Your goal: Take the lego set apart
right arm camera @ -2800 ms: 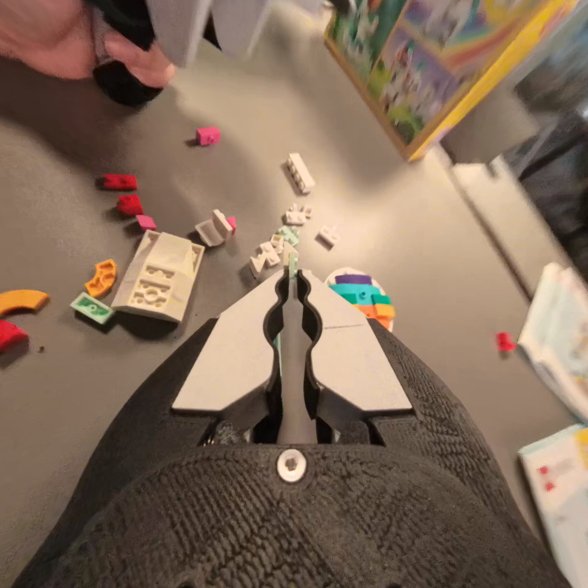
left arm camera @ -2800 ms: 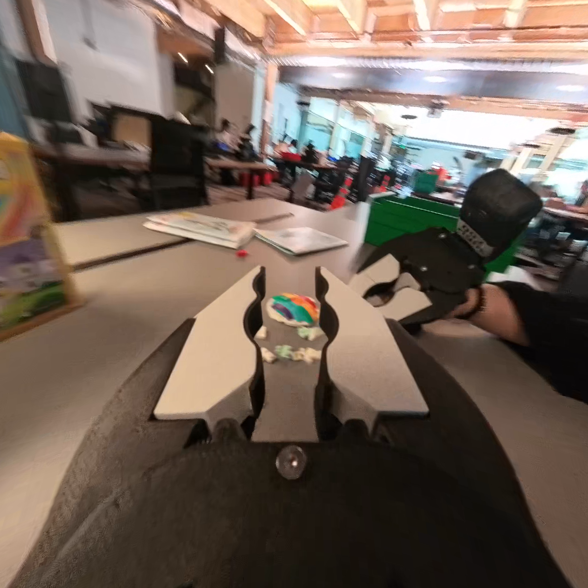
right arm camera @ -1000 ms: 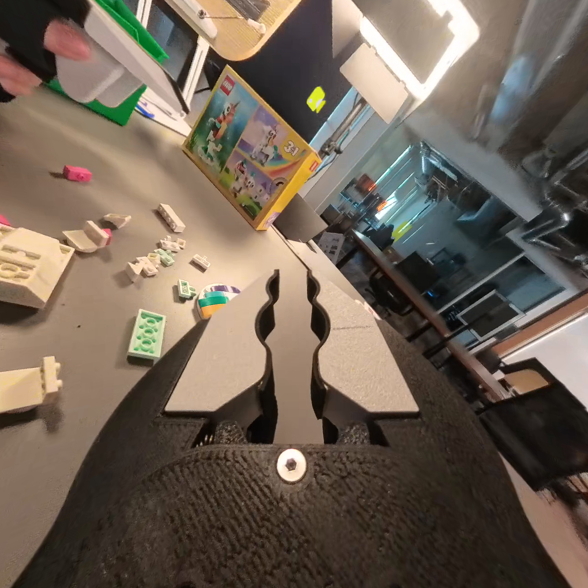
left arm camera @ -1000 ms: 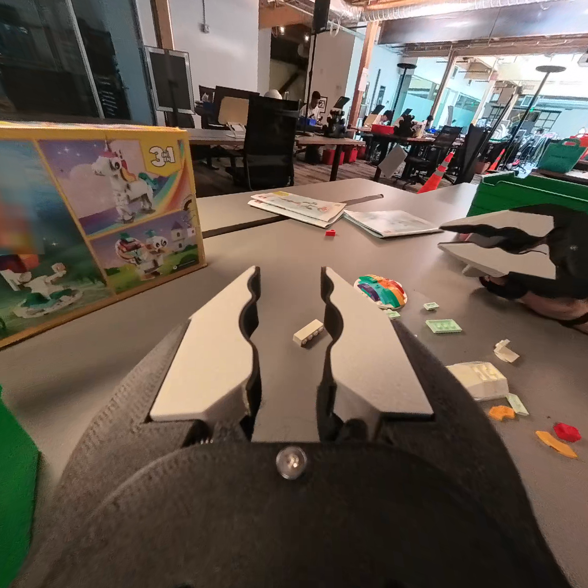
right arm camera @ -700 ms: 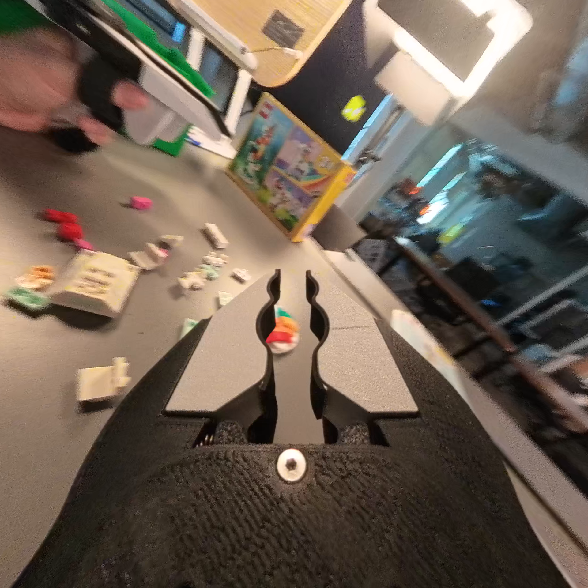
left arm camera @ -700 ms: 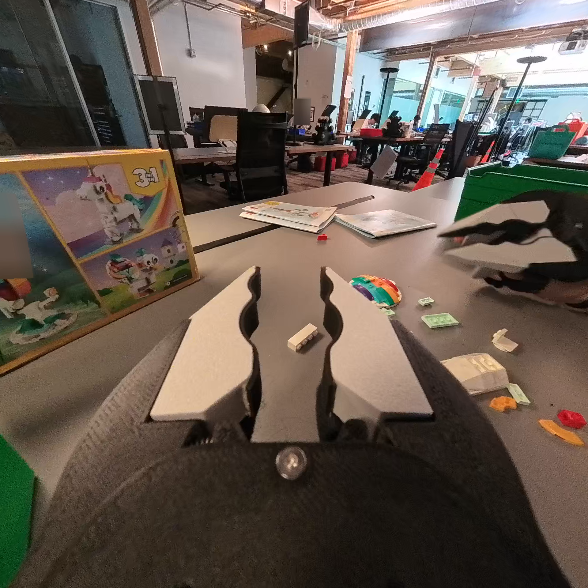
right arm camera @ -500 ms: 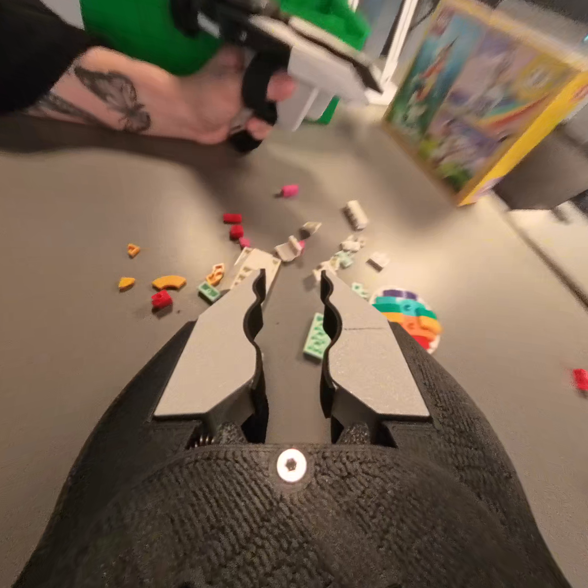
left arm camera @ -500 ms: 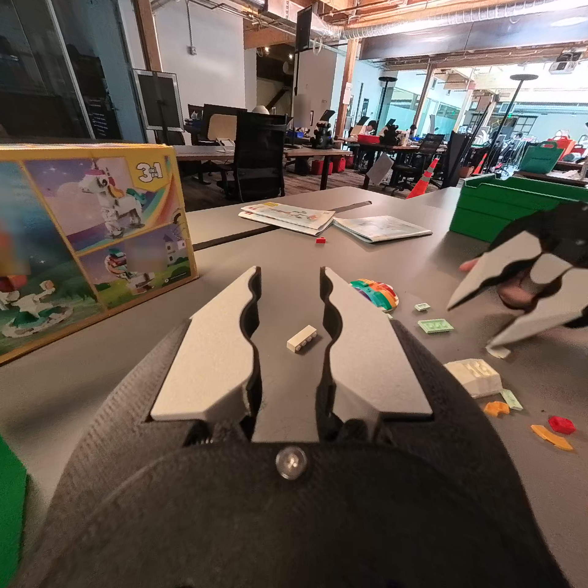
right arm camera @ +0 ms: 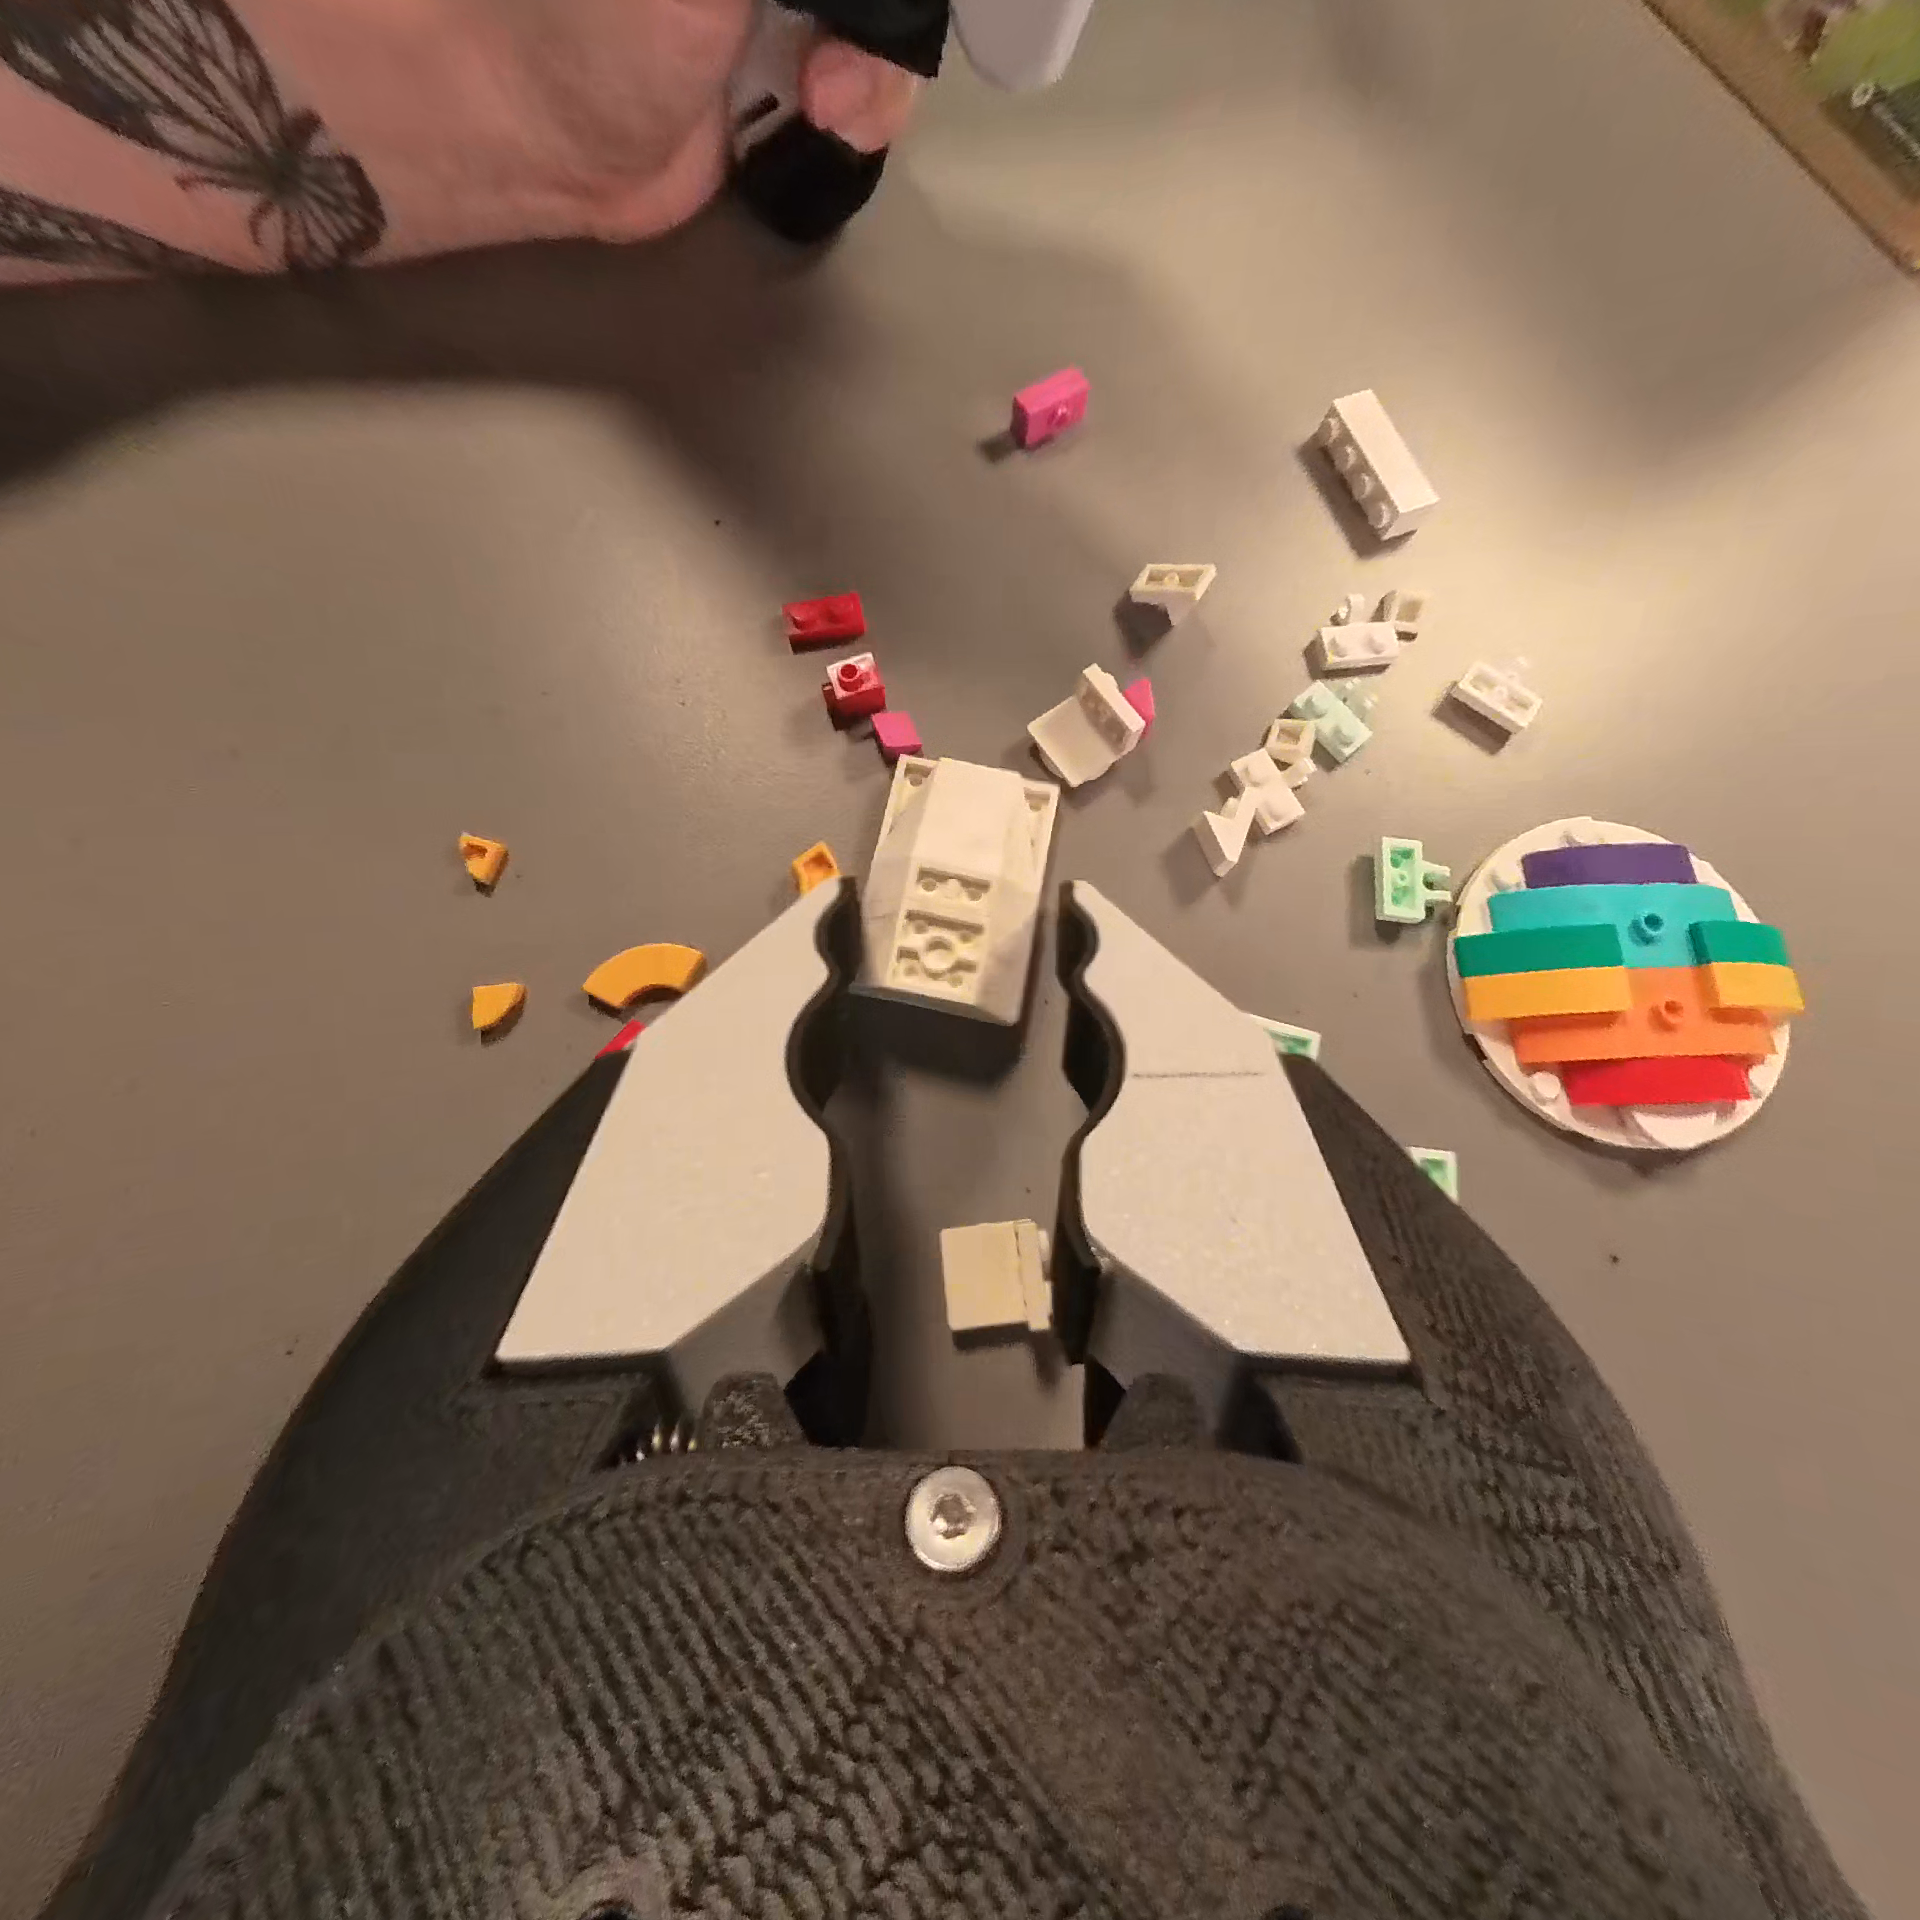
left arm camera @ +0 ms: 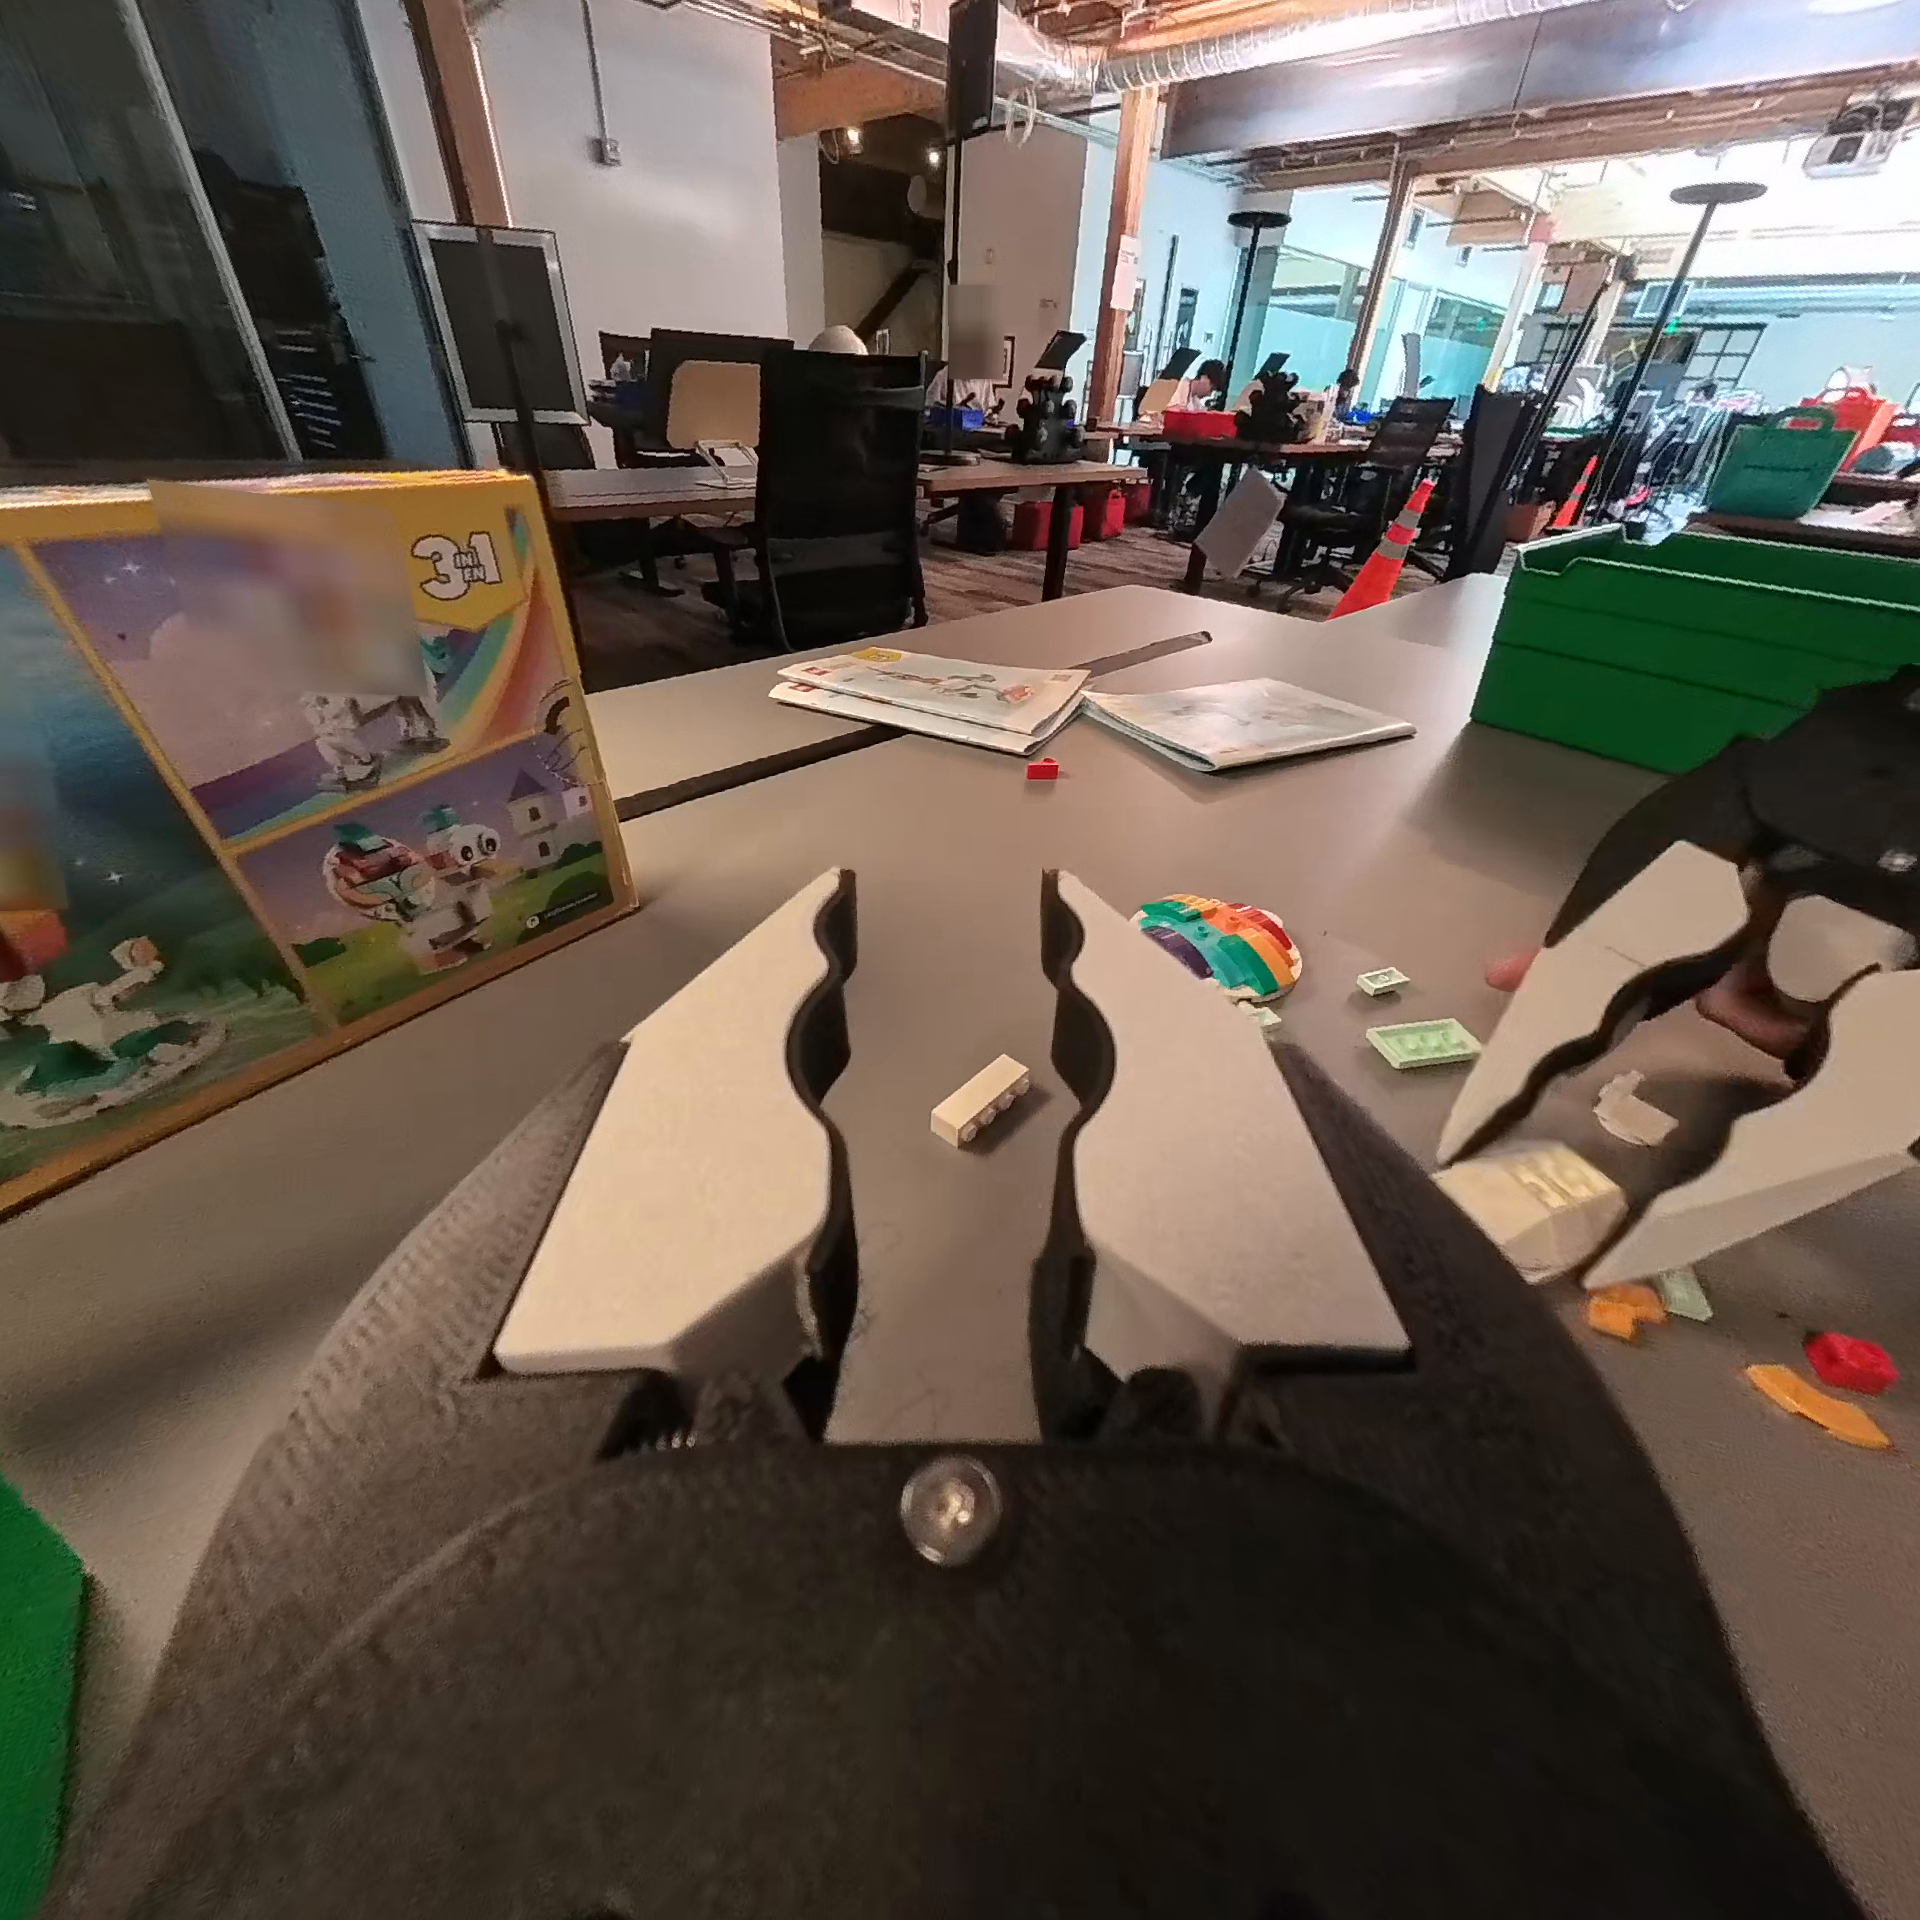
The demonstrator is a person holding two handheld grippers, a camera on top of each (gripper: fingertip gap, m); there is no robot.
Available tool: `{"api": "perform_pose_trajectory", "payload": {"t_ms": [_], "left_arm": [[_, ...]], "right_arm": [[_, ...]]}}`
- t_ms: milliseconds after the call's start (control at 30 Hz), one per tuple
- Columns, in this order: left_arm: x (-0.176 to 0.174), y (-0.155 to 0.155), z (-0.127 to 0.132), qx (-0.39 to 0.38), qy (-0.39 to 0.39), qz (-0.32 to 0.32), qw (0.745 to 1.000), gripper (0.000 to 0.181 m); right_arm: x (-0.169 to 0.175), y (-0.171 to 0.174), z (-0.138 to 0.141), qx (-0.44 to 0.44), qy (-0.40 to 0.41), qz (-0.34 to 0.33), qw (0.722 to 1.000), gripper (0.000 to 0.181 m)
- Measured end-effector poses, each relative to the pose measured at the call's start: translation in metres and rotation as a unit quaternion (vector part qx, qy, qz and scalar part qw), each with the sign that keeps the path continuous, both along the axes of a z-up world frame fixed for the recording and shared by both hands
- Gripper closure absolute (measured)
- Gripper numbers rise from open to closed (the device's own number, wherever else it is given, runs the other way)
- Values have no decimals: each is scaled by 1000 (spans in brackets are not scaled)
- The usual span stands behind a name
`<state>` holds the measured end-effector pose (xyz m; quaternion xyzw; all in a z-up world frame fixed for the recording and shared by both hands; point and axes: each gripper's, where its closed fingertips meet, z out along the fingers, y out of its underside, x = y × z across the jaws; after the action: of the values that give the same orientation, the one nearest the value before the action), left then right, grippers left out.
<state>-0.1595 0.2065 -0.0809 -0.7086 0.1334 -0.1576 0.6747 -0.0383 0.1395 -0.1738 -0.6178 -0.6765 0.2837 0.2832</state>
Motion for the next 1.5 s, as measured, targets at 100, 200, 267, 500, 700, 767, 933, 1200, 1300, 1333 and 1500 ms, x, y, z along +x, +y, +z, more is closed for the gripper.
{"api": "perform_pose_trajectory", "payload": {"t_ms": [100, 200, 267, 500, 700, 767, 933, 1200, 1300, 1333, 1500], "left_arm": [[3, 0, -1, 0, 12, -1, 1000, 147], [5, 0, -1, 3, 24, -2, 1000, 147], [5, -1, -1, 3, 20, -1, 1000, 149], [76, -35, 12, -63, -105, -224, 967, 155], [113, -47, -9, -157, -162, -332, 916, 156], [117, -50, -8, -158, -161, -345, 911, 169], [118, -52, -9, -155, -154, -347, 912, 174], [118, -51, -8, -161, -171, -353, 906, 173], [117, -49, -8, -161, -173, -347, 908, 176], [117, -49, -8, -157, -167, -343, 911, 176], [114, -40, -19, -151, -92, -291, 940, 176]], "right_arm": [[0, -1, 0, 1, 4, 7, 1000, 149], [-1, 7, 4, 32, 21, 4, 999, 149], [-3, 15, 15, 64, 54, -5, 996, 149], [-3, 33, 64, 279, 189, 12, 941, 150], [-3, 29, 78, 334, 224, 21, 915, 150], [-3, 29, 80, 338, 229, 21, 913, 150], [-3, 28, 80, 336, 232, 24, 912, 150], [-2, 29, 83, 321, 242, 15, 915, 149], [-2, 30, 83, 311, 246, 12, 918, 149], [-2, 30, 83, 309, 246, 11, 919, 149], [-2, 27, 86, 333, 246, 17, 910, 152]]}}
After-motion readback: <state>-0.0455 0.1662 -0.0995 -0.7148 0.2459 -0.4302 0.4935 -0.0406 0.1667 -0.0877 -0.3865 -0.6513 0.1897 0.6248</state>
